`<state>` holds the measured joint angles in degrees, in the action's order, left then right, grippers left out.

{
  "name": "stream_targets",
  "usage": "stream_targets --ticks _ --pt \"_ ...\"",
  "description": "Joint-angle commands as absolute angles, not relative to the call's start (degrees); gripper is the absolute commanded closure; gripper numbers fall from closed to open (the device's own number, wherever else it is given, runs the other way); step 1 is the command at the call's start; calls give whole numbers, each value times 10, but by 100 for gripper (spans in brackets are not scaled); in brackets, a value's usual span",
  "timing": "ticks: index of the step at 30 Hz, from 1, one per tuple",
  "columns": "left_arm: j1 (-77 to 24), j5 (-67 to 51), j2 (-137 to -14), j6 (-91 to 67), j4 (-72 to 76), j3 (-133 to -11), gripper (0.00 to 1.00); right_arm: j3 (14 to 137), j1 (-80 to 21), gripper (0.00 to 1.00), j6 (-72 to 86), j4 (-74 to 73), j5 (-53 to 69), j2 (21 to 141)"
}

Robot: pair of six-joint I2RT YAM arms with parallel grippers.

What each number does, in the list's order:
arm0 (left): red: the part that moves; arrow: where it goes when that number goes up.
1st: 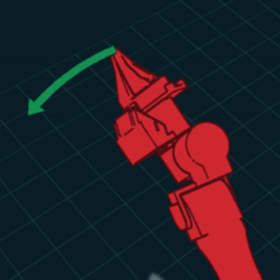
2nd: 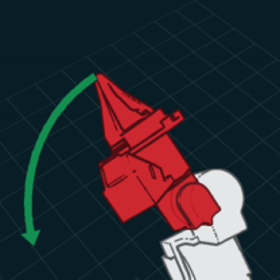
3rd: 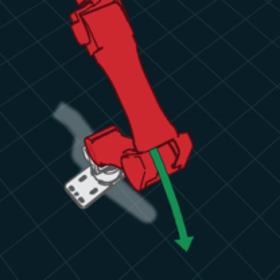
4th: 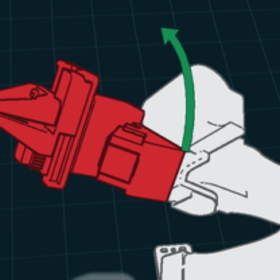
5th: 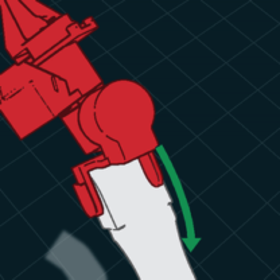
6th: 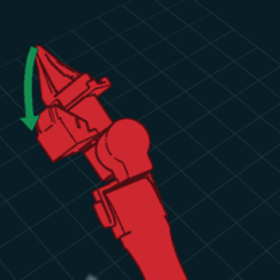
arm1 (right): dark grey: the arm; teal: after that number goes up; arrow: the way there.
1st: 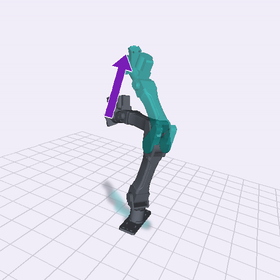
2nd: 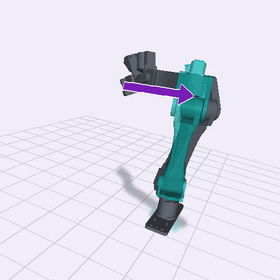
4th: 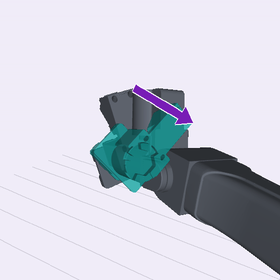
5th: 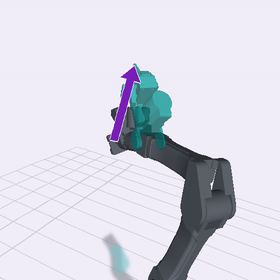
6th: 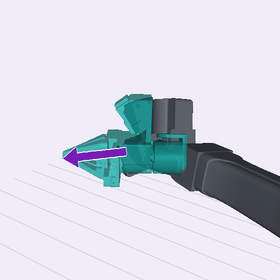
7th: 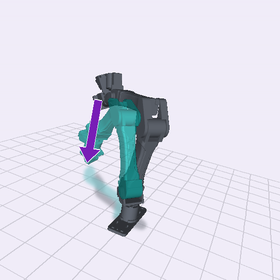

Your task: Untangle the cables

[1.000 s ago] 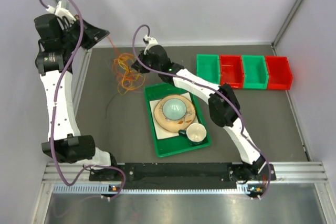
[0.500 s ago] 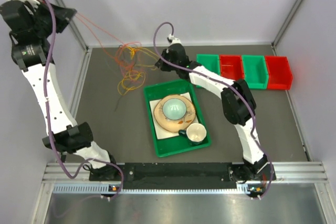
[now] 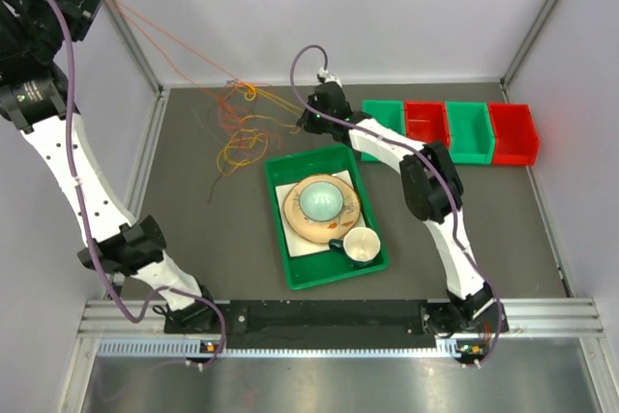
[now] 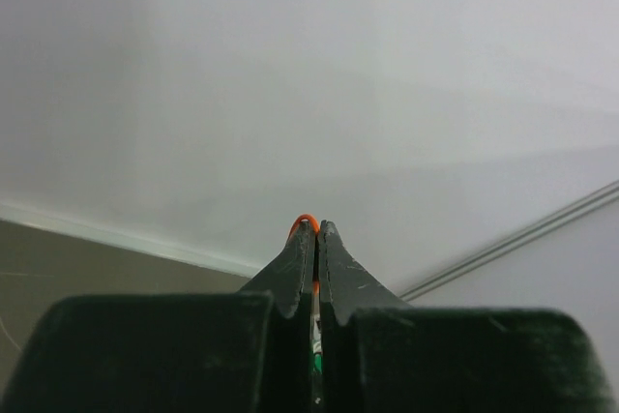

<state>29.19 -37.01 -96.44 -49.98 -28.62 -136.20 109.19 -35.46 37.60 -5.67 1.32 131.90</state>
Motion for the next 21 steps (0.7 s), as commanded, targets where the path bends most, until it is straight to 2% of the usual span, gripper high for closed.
stream_targets --ticks 1,5,8,9,12,15,21 --pt "301 -395 -965 -534 -207 -1392 100 1110 -336 100 378 -83 2 1344" --pt "300 -412 -955 -516 -212 -1359 100 1105 -337 100 374 -84 8 1321" --pt "294 -419 -933 -479 -221 -1267 100 1073 -339 100 378 -65 14 1273" --pt "276 -400 -926 -462 -235 -1211 100 1064 -344 100 376 -52 14 1258" --pt "205 -287 -917 -360 -313 -1145 100 1028 -352 100 377 -29 7 1199" --pt "156 -228 -938 -314 -327 -1069 100 937 -352 100 382 -4 2 1110" --pt "117 -133 -976 -272 -330 -1006 100 808 -352 100 352 22 -17 969"
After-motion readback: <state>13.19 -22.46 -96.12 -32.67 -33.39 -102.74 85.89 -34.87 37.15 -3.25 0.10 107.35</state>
